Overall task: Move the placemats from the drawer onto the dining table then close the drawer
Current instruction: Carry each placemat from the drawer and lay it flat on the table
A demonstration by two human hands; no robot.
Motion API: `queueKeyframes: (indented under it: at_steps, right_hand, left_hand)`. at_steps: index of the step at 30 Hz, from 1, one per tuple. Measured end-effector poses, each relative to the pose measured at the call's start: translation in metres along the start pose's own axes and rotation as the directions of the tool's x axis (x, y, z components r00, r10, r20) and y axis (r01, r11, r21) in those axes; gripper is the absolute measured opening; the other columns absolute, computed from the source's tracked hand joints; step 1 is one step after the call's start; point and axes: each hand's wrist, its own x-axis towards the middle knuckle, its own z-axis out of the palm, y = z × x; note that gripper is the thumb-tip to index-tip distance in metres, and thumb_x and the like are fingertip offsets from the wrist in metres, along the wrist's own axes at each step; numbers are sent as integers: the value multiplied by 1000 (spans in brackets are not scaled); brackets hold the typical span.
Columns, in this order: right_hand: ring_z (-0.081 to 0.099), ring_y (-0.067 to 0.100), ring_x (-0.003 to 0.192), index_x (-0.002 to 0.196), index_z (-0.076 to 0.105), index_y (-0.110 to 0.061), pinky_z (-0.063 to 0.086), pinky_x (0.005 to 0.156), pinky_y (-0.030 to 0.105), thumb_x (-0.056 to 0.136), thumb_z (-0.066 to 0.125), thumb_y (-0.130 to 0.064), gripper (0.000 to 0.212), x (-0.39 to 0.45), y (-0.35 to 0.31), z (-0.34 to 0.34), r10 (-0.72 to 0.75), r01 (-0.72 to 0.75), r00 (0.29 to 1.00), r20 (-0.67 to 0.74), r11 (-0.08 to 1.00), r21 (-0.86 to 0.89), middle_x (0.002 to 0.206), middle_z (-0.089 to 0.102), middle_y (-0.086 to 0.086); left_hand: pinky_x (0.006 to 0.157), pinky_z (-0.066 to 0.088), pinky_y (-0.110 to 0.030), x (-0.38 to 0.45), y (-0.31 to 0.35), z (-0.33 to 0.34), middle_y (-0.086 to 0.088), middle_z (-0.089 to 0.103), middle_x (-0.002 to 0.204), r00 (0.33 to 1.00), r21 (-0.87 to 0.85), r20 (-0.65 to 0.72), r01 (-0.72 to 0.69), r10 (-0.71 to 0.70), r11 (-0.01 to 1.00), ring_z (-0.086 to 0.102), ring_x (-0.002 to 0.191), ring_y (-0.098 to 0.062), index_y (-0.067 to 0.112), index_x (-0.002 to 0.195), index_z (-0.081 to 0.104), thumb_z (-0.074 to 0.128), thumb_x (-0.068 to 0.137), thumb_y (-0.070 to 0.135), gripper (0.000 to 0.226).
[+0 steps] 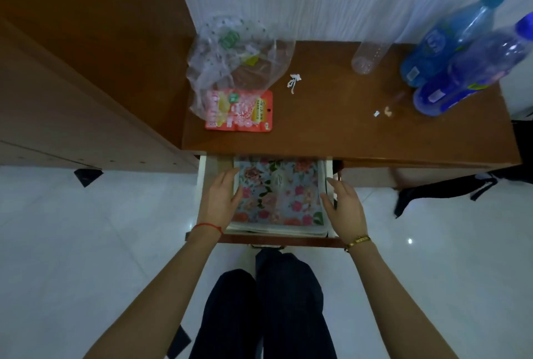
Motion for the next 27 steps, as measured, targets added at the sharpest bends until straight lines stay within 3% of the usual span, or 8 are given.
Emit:
queueKeyframes:
  at_steps: [4, 7, 14, 19, 23, 27]
  right_hand:
    - [52, 16, 98, 130, 54, -8, 48, 84, 27, 92, 63, -15, 40, -1, 19, 28, -49, 50, 989, -140, 999, 4, 117, 54, 10]
    - [50, 17, 99, 131, 54, -6, 45, 86, 25, 88, 68, -17, 47, -3, 24, 40, -47, 46, 978, -205, 999, -12, 112, 52, 12]
    - [54, 21, 99, 131, 54, -6, 47, 83, 26, 85, 71, -25, 53, -13, 22, 49, -20, 14, 972, -234, 1000, -28, 110, 53, 11]
    - [53, 16, 91, 127, 57, -6, 44, 80, 23, 85, 71, -28, 50, -19, 13, 49, 57, -47, 973, -225, 998, 51, 111, 54, 10]
    - [51, 14, 82, 118, 58, -7, 44, 71, 23, 82, 75, -18, 42, -16, 10, 46, 125, -103, 971, -205, 988, 113, 99, 58, 11]
    - [57, 21, 82, 116, 58, -9, 47, 70, 28, 79, 77, -18, 42, -13, 13, 48, 154, -132, 974, -164, 982, 138, 93, 60, 7]
  left_hand:
    - [89, 43, -27, 9, -38, 47, -16, 59, 122, 999, 2, 25, 48, -48, 999, 54, 108, -28, 4, 134, 50, 60, 93, 19, 45]
    - [86, 48, -35, 13, -58, 70, -20, 59, 120, 988, 37, 91, 121, -124, 992, 54, 107, -31, 3, 134, 48, 60, 92, 22, 48]
    - [82, 47, -30, 20, -78, 85, -22, 62, 118, 902, 34, 258, 349, -346, 937, 59, 104, -34, -1, 123, 54, 64, 89, 25, 44]
    - [92, 41, -24, 21, -69, 83, -18, 54, 134, 841, -56, 324, 474, -433, 879, 54, 119, -30, 1, 141, 40, 69, 86, 31, 69]
    - [80, 44, -24, 20, -72, 81, -20, 62, 123, 823, -22, 318, 502, -470, 864, 60, 107, -31, -1, 123, 57, 69, 86, 29, 50]
    - [80, 44, -24, 20, -74, 79, -18, 62, 122, 785, -48, 359, 556, -505, 830, 61, 107, -31, 2, 120, 59, 69, 86, 29, 45]
